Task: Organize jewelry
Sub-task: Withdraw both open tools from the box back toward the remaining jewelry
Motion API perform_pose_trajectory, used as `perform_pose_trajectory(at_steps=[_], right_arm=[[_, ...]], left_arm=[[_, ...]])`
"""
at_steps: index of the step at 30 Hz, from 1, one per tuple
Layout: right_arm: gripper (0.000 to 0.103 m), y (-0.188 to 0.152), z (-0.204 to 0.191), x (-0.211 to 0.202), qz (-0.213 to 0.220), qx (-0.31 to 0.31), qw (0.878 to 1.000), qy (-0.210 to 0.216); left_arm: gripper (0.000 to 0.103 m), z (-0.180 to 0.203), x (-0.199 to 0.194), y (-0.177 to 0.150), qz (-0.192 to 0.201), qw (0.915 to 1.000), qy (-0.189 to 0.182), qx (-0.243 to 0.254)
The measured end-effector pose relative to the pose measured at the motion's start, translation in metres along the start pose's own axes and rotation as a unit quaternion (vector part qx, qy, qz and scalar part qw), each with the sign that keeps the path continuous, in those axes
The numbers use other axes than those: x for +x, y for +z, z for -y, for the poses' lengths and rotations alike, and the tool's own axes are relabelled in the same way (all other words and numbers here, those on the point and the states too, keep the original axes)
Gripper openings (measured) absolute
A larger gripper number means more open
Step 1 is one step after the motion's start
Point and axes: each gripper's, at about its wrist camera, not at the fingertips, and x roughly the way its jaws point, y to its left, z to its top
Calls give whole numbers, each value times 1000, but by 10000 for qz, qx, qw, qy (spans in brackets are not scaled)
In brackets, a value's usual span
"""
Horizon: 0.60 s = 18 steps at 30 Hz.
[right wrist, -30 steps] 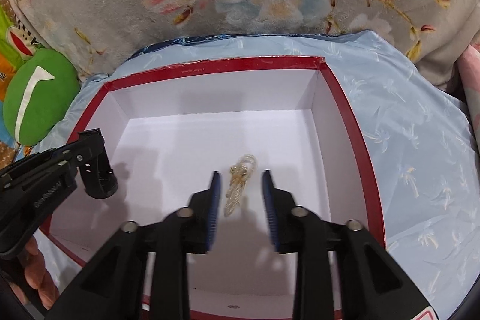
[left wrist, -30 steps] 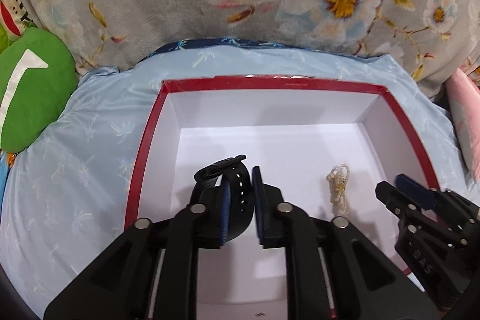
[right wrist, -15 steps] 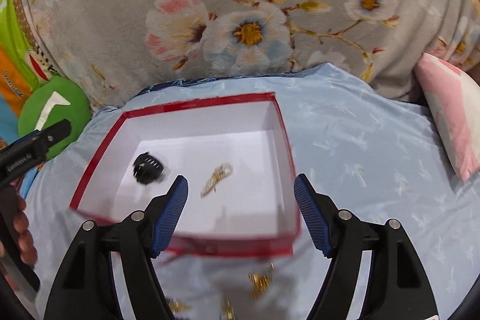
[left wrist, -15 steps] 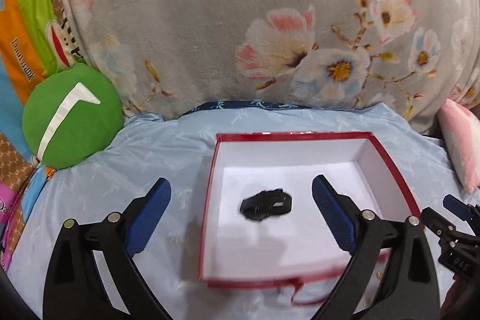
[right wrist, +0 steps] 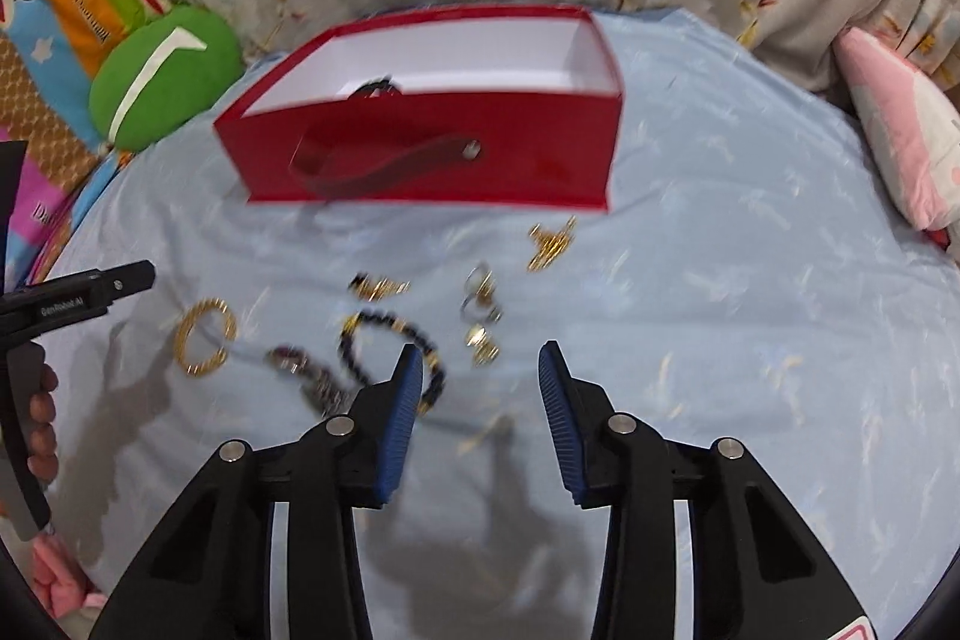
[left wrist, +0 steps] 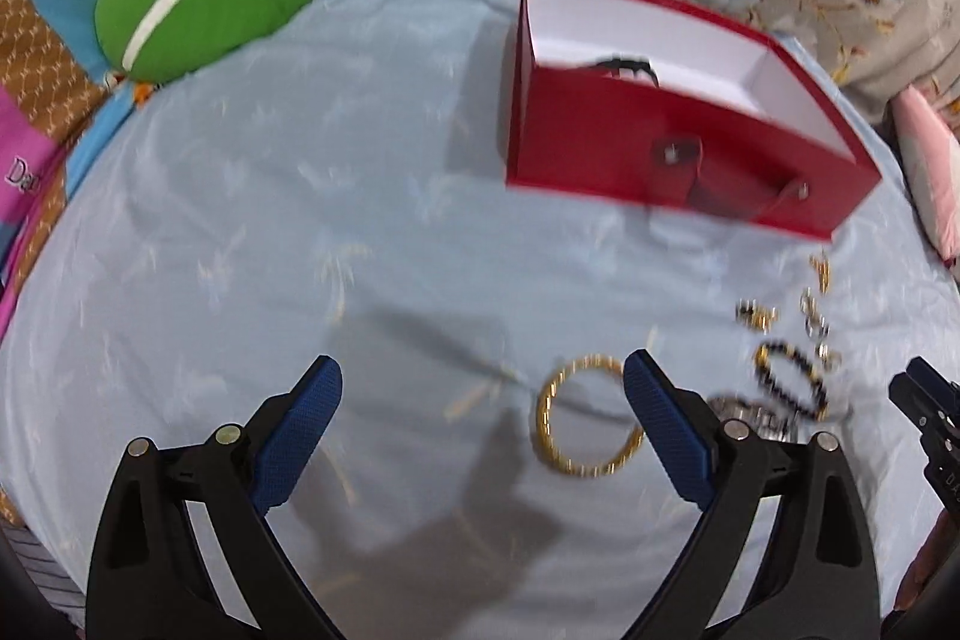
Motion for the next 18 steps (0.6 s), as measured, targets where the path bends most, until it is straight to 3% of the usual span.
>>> perform_pose_trajectory(at_steps=[8,12,18], right_arm=[[34,-12,-14,32,-340,271,9989,167],[34,-3,-15,46,-418,409,9980,241],[34,3,-16,65,-578,437,9973,154]], left_arm=[[91,17,22,-17,-341,9994,60,66],[77,11,37,-17,-583,9982,-51,-148],[70,9,41,-13,-572,9982,-38,-158]])
